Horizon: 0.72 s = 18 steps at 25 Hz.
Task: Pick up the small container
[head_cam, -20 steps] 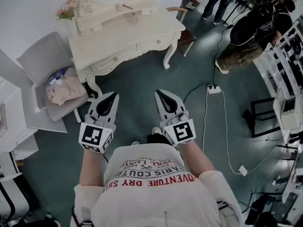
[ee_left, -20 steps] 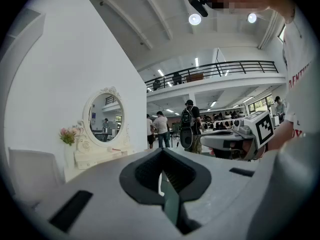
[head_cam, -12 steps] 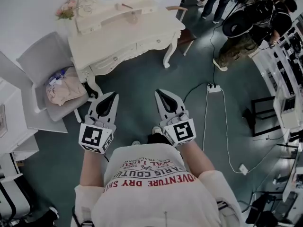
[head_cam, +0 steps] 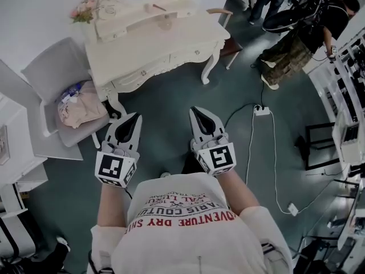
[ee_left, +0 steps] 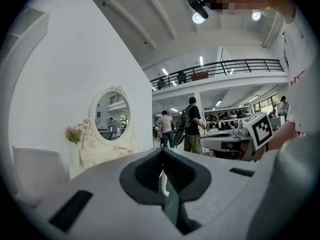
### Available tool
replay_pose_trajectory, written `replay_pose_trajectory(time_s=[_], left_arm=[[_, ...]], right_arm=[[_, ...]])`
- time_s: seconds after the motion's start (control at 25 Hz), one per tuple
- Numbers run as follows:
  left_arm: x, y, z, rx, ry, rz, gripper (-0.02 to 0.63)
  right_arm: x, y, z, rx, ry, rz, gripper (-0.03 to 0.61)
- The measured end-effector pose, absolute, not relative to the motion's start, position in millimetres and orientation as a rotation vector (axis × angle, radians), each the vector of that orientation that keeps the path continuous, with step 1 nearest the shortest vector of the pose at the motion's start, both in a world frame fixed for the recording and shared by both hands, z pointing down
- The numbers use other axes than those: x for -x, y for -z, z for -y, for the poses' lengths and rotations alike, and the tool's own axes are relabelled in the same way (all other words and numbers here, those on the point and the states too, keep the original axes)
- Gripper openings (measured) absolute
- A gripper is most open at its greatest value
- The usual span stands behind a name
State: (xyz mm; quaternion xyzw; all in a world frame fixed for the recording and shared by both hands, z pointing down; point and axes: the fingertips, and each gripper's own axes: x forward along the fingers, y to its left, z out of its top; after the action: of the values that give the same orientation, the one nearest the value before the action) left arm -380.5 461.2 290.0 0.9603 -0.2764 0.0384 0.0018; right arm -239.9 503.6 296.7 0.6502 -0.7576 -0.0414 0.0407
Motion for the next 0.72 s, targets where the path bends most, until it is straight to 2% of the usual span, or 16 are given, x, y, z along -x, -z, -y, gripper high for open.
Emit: replay_pose_trajectory(time_s=[0.24,0.72], left_arm=[[338,-306,-410,-2.979,-0.147,0.914,0.008],[190,-319,-258,-2.846,-0.157,1.135,0.008]], right_arm=[[201,-314,-447,-1.929,0.108,2.344,-0.002],[53,-325,-267,-1.713,0.06,2.472,-0.002]])
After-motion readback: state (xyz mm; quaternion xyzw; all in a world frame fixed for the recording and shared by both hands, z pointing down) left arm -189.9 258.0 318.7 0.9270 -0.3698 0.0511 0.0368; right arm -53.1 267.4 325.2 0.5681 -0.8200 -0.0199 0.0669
